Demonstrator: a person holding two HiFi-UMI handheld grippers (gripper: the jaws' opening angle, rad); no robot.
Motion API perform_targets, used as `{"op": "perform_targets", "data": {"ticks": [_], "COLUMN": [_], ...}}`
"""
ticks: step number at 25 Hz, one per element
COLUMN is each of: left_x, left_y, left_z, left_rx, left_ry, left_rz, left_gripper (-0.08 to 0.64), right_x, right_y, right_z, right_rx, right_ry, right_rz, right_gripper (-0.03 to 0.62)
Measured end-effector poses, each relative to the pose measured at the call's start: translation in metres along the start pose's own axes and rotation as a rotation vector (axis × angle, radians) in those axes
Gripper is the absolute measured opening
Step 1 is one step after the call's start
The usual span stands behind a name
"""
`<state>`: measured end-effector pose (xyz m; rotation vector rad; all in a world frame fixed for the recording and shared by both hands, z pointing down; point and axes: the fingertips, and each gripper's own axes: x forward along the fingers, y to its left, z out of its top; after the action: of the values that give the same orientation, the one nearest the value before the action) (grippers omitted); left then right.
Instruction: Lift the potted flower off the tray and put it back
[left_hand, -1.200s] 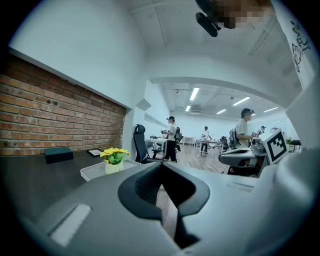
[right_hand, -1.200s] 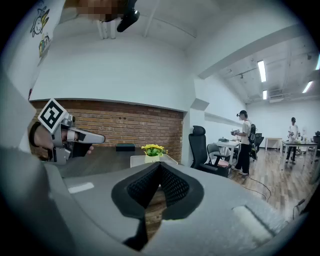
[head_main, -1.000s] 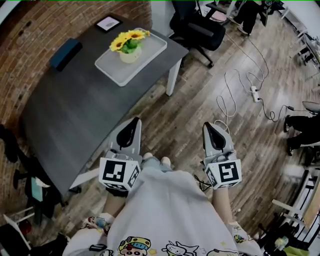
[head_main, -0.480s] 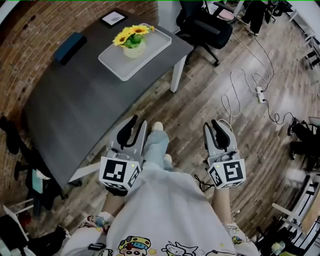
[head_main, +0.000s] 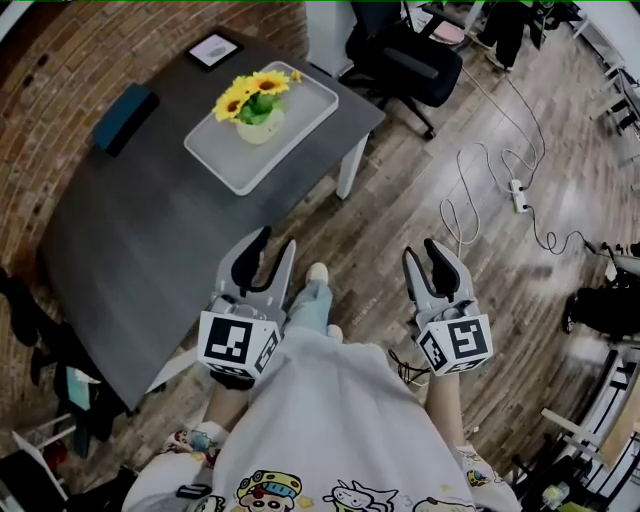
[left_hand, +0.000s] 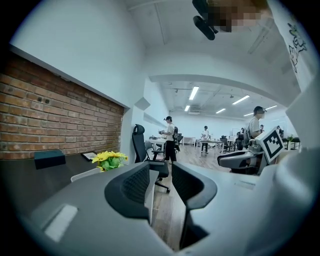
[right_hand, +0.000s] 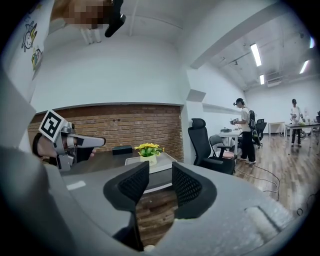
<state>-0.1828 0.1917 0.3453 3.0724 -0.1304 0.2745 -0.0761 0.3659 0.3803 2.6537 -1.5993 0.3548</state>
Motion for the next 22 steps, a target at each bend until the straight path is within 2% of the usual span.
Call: {"op": "perform_targets", "data": {"ticks": [9, 22], "left_x": [0.068, 0.105], "left_y": [0.067, 0.128], "left_z": [0.017, 0.013], "left_rx": [-0.006, -0.049], "left_ry": [0.007, 0.047], "left_rz": [0.022, 0.014], "left_gripper": [0.183, 0.263], "right_x": [0.082, 0.163], "right_y": [-0.039, -0.031], "right_z": [0.030, 0.048], "right_rx": [0.002, 0.015], "right_ry": [-0.003, 0.029], "right_rz": [0.006, 0.053], "right_gripper": [0.196, 0.252]}}
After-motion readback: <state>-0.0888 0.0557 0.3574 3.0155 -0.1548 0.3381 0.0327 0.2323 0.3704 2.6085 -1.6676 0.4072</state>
